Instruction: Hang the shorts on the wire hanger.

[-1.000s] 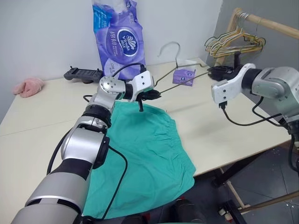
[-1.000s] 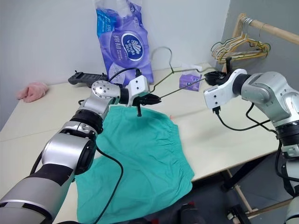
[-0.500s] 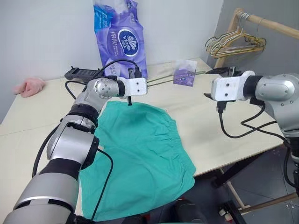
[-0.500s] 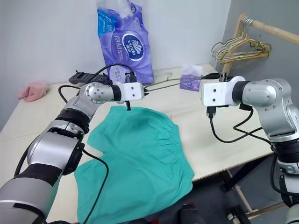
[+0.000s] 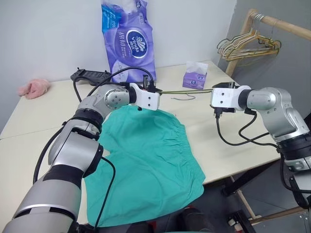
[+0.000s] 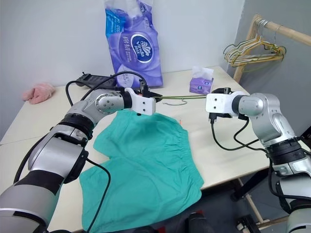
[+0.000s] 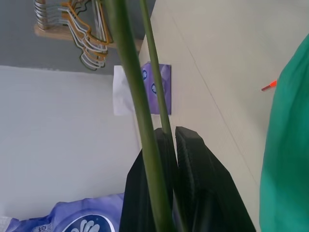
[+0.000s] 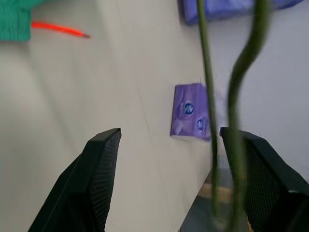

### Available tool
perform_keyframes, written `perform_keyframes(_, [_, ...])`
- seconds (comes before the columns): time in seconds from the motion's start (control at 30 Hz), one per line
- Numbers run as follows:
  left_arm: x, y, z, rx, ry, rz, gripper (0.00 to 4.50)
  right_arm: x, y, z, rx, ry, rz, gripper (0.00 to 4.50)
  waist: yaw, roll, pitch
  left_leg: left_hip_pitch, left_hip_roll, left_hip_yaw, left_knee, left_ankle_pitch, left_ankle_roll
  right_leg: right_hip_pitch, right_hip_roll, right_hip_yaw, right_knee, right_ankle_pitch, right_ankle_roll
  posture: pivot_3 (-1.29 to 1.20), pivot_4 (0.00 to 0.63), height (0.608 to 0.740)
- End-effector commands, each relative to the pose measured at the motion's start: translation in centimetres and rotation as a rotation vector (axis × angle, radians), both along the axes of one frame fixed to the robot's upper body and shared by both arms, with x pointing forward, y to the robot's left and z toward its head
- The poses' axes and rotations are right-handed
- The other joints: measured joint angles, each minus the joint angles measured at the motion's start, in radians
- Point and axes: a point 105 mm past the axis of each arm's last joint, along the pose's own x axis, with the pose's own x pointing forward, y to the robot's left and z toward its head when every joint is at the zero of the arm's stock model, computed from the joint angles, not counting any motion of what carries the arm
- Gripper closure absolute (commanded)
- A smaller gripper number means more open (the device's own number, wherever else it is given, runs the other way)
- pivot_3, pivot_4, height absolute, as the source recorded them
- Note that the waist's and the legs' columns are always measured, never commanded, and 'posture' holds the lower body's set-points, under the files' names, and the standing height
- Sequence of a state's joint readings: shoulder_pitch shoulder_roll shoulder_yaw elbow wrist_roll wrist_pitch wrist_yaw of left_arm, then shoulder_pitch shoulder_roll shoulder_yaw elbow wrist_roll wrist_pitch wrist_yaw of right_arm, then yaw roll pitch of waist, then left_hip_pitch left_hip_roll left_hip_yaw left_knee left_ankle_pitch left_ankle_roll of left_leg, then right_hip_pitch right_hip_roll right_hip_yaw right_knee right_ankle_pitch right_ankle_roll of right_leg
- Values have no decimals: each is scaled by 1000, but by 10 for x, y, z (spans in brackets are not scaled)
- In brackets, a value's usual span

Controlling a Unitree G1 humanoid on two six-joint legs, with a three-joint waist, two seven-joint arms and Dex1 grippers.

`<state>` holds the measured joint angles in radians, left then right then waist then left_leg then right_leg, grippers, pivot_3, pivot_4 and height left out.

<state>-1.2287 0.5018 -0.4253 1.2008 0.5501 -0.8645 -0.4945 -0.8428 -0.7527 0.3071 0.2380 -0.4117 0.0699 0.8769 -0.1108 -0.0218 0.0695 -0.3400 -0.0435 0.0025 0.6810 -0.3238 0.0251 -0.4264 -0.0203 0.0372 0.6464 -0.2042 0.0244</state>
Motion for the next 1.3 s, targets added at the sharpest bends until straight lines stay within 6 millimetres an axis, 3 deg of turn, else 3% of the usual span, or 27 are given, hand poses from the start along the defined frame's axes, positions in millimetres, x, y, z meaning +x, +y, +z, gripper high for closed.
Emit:
perform_keyframes(0.03, [-3, -4, 16, -32, -43, -35, 4500, 9, 3, 18, 9, -70, -8, 1020, 0, 0, 0, 0, 0, 0, 0, 0, 0, 0, 0, 0, 0, 0, 0, -110, 11, 740])
perform_keyframes(0.27, [-4, -4, 14, -24, -32, -38, 4500, 26, -4, 17, 33, -94, -71, 1020, 3, 0, 0, 0, 0, -1, 0, 0, 0, 0, 0, 0, 0, 0, 0, -102, 12, 740])
perform_keyframes(0.3, [-3, -4, 13, -23, -30, -37, 4500, 25, -5, 16, 27, -88, -66, 1185, 4, 0, 0, 0, 0, -1, 0, 0, 0, 0, 0, -1, 0, 0, 0, -102, 13, 740])
perform_keyframes(0.4, [-3, -2, 12, -18, -25, -29, 4500, 20, -5, 15, 22, -76, -43, 1954, 5, 0, 0, -2, 0, -1, 0, 0, 0, -1, 0, -1, 0, 0, 0, -105, 14, 740])
perform_keyframes(0.63, [-1, -3, 11, -18, -15, -19, 4500, 14, -1, 16, 4, -80, -8, 4487, 4, 0, -1, -8, 0, 0, 1, 0, 0, -10, 0, 1, 3, 1, -1, -115, 17, 740])
perform_keyframes(0.87, [-4, -6, 10, -30, 15, -37, 4500, 12, 6, 22, -18, -109, 14, 4487, 4, 0, -1, -8, 0, 1, 1, 0, 0, -10, 0, 1, 3, 1, -1, -115, 18, 740])
perform_keyframes(1.03, [-15, -8, 13, -172, 173, -103, 3032, 10, 2, 17, 10, -70, -2, 4500, 3, 0, -1, -8, 0, 1, 1, 0, 0, -10, 0, 1, 3, 1, -1, -114, 21, 740])
perform_keyframes(1.3, [-37, -3, 44, -270, 111, -256, 491, 2, -14, 2, 66, 19, -63, 4500, 2, 0, -1, -8, 0, 1, 1, 0, 0, -10, 0, 1, 3, 1, -1, -109, 25, 740])
